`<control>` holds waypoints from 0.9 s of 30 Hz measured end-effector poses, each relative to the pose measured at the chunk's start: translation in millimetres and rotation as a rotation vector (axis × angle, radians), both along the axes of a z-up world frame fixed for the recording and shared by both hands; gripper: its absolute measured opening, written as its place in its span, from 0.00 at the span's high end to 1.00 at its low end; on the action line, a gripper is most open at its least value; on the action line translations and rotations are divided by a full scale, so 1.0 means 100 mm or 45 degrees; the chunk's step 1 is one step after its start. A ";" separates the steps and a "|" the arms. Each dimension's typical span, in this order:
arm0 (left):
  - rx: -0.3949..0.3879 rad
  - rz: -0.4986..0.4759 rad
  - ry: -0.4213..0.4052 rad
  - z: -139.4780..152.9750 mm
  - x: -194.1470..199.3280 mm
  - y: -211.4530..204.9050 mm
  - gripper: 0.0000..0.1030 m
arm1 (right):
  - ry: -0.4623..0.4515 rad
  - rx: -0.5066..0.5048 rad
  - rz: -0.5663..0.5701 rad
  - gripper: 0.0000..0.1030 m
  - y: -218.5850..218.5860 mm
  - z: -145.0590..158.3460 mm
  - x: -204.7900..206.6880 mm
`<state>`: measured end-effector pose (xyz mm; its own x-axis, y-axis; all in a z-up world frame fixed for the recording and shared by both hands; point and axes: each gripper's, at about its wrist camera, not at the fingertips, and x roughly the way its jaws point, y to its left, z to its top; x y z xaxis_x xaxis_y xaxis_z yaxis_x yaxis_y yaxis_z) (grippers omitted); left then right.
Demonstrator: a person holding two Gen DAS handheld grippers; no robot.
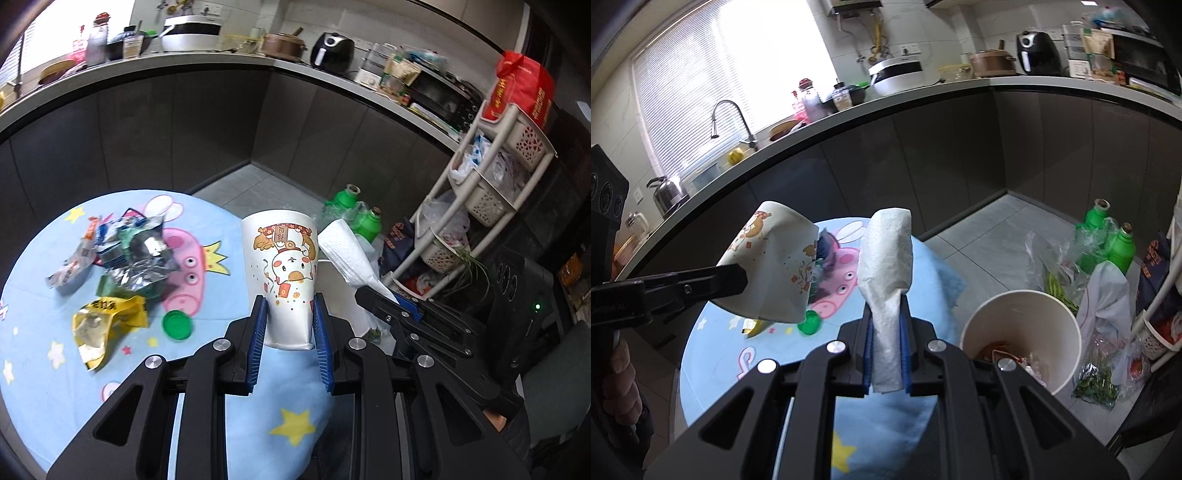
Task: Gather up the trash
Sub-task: 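Carry the cup and tissue over the white bucket with both tools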
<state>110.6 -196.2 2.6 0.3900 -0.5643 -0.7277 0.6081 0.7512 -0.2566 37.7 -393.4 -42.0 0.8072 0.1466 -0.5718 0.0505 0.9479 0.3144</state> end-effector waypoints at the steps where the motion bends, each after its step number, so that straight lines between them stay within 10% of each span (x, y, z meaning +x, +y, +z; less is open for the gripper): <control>1: 0.001 -0.011 0.000 0.00 0.00 -0.06 0.77 | 0.003 0.003 -0.018 0.87 -0.06 -0.02 -0.01; 27: 0.147 -0.344 0.112 -0.68 0.18 -1.68 0.77 | 0.186 0.136 -0.256 0.87 -1.23 -1.05 0.02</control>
<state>128.7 -364.0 -65.1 0.1696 -0.5506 -0.8174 0.7690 0.5927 -0.2397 39.7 -516.6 -147.0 0.7362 0.0574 -0.6744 0.2869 0.8760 0.3878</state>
